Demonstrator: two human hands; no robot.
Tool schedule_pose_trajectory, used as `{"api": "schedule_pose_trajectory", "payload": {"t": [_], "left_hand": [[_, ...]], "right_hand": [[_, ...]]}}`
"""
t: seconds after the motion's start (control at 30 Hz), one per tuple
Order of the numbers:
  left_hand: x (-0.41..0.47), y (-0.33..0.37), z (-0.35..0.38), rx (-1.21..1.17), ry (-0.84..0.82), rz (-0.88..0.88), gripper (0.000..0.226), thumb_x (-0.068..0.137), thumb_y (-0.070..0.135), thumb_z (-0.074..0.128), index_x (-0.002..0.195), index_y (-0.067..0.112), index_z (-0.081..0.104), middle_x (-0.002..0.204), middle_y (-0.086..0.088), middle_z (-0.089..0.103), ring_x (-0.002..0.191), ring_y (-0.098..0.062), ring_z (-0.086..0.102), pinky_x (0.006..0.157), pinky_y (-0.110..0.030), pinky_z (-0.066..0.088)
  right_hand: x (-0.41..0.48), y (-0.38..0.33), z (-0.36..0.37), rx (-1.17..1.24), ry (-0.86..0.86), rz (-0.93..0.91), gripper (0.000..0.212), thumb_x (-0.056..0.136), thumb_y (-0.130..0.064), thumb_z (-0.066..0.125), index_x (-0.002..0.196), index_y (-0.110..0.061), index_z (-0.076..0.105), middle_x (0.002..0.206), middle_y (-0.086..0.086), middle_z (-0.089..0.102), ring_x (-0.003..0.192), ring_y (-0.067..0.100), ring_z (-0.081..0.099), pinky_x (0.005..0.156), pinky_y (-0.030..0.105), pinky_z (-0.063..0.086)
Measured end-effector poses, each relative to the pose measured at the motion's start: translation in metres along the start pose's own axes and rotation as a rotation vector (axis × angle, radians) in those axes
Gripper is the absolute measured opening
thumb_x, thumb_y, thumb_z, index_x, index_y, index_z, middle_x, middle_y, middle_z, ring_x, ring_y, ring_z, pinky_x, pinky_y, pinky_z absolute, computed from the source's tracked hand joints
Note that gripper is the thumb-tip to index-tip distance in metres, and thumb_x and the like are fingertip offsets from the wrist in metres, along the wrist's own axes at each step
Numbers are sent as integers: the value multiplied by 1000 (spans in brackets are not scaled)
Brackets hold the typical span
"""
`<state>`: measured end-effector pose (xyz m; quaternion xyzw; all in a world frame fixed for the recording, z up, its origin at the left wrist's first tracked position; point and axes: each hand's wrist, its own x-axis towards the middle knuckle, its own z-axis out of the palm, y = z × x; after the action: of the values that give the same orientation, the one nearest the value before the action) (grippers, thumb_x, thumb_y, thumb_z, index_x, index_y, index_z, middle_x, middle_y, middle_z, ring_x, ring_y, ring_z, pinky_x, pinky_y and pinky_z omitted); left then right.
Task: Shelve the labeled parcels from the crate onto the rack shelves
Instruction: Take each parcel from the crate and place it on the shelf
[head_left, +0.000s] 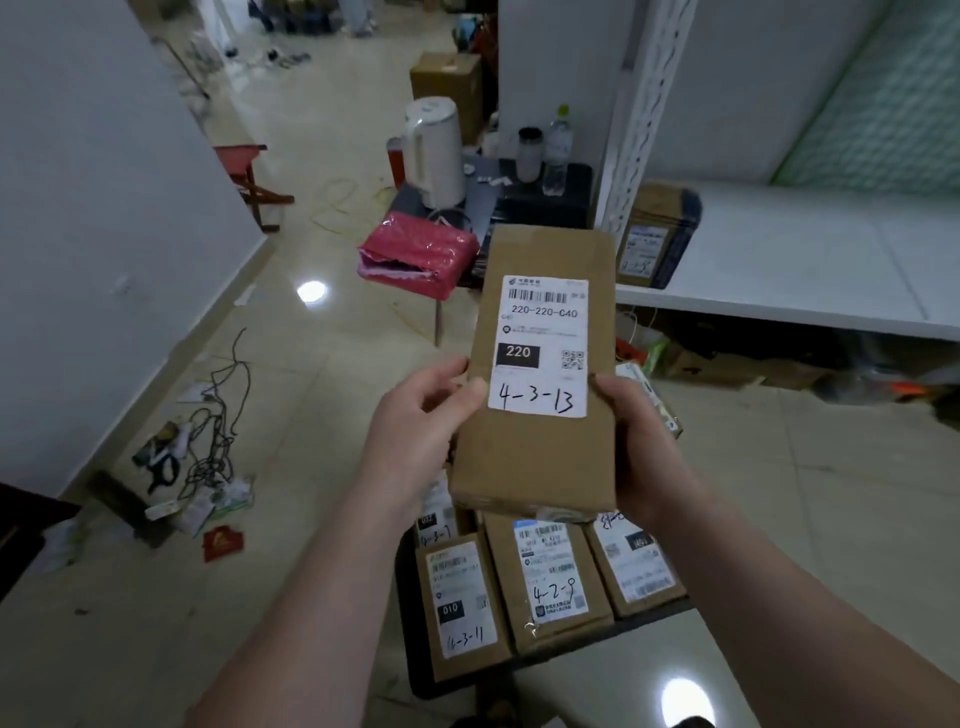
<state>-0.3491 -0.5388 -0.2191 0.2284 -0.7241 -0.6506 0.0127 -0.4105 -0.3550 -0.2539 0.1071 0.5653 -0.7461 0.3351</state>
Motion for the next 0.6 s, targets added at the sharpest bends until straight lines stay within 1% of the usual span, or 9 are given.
{"api": "schedule_pose_trajectory", "payload": {"t": [0.07, 0.1, 0.13, 0.23, 0.3, 0.4, 0.43, 0.5, 0.6], "left_hand": [[-7, 12, 12, -151, -25, -17, 37, 86, 34, 64, 123, 32, 60, 115, 6, 66, 103, -11, 64, 81, -36, 53], [-12, 18, 18, -210, -58, -30, 44, 82, 38, 65, 125, 35, 58, 116, 5, 66, 103, -12, 65, 81, -38, 54], [-16, 24, 24, -265, -104, -45, 52, 78, 43, 65, 129, 38, 55, 117, 5, 67, 102, -13, 66, 79, -39, 55], [-24, 38, 40, -365, -265, -56, 68, 72, 48, 65, 136, 47, 43, 118, 5, 69, 106, -18, 67, 82, -42, 56], [-26, 48, 51, -400, -330, -27, 68, 73, 48, 67, 136, 49, 41, 118, 5, 69, 106, -20, 67, 80, -42, 55], [-25, 59, 64, -420, -386, 1, 79, 65, 47, 74, 136, 49, 41, 121, 4, 67, 108, -22, 66, 84, -45, 53], [-24, 61, 67, -420, -393, 6, 82, 62, 44, 77, 135, 50, 41, 122, 4, 67, 109, -23, 65, 87, -47, 53], [-22, 63, 72, -396, -405, 21, 85, 61, 36, 81, 135, 50, 41, 123, 3, 66, 111, -25, 64, 92, -52, 50], [-19, 64, 78, -326, -445, 62, 80, 69, 31, 74, 139, 47, 38, 122, 4, 67, 110, -24, 65, 93, -51, 51]], "right_hand": [[-15, -14, -9, 87, -28, -21, 50, 89, -53, 49, 117, -18, 69, 117, 14, 71, 103, 30, 67, 93, 46, 50], [-23, -21, -13, 105, -45, -44, 51, 87, -52, 49, 120, -17, 68, 117, 15, 70, 102, 31, 67, 94, 47, 50], [-32, -29, -15, 112, -56, -68, 54, 84, -51, 51, 121, -16, 67, 117, 16, 70, 99, 31, 68, 91, 45, 51], [-54, -48, -20, 110, -125, -163, 59, 80, -49, 59, 125, -11, 63, 115, 19, 70, 90, 29, 70, 74, 37, 59], [-66, -59, -25, 89, -140, -232, 63, 82, -49, 60, 133, -12, 57, 119, 20, 68, 95, 32, 70, 69, 38, 59], [-78, -68, -30, -39, -129, -343, 79, 73, -54, 68, 142, -22, 44, 129, 12, 64, 111, 33, 66, 76, 38, 58], [-81, -70, -32, -64, -115, -357, 77, 73, -52, 69, 141, -26, 43, 127, 7, 66, 109, 30, 67, 75, 37, 58], [-88, -75, -39, -77, -76, -372, 69, 73, -44, 66, 137, -29, 45, 113, -2, 72, 96, 19, 72, 67, 29, 58], [-93, -77, -51, -88, -65, -375, 67, 71, -34, 66, 134, -29, 46, 99, -10, 75, 86, 11, 73, 61, 21, 57]]}}
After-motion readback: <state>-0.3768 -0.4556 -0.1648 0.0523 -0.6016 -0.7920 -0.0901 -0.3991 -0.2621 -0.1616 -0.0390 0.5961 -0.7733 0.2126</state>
